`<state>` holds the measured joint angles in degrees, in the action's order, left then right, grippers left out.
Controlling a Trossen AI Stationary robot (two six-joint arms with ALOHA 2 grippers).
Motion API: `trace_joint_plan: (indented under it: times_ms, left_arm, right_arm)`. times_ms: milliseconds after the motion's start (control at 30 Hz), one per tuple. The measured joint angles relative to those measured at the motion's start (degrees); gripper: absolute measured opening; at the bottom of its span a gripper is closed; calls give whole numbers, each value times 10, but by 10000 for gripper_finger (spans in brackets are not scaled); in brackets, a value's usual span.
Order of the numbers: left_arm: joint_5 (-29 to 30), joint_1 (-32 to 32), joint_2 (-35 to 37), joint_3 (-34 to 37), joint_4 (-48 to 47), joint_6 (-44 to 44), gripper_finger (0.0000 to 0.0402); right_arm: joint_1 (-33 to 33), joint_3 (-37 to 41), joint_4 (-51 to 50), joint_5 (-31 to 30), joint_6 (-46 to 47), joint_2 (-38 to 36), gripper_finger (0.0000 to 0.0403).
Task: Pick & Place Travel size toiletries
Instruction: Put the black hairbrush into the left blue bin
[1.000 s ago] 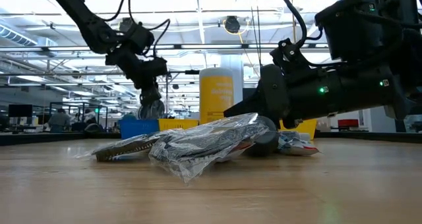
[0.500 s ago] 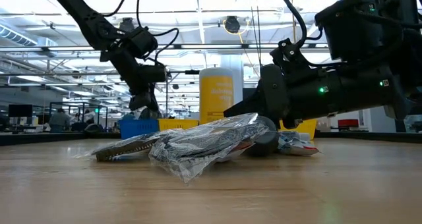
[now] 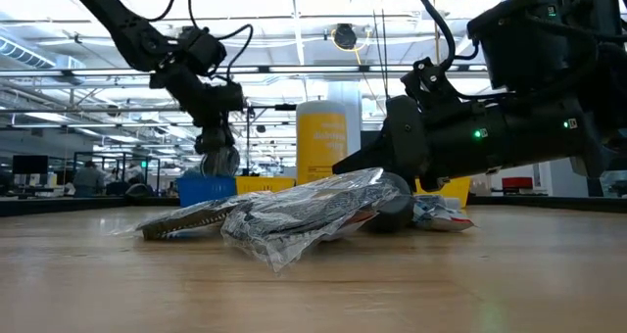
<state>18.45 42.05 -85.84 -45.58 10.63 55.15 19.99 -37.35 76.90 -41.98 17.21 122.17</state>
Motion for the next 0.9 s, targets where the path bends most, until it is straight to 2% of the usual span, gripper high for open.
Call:
trace_joint_plan:
  times_ms: [133, 367, 467, 700, 800, 900]
  left_arm:
    - [2, 1, -16, 0, -8, 2, 1]
    - [-20, -2, -24, 0, -86, -32, 10]
    - [-1, -2, -24, 0, -93, -48, 27]
    - [-9, -3, -24, -5, -133, -57, 87]
    - [-9, -2, -24, -19, -169, -62, 79]
    - [-9, 1, -24, -29, -185, -62, 42]
  right_arm:
    - [0, 0, 0, 0, 1, 0, 130]
    - [0, 0, 0, 0, 1, 0, 130]
    - [0, 0, 0, 0, 1, 0, 130]
    - [0, 0, 0, 0, 0, 0, 130]
    - [-1, 0, 0, 0, 0, 0, 130]
    - [-5, 0, 0, 1, 1, 0, 130]
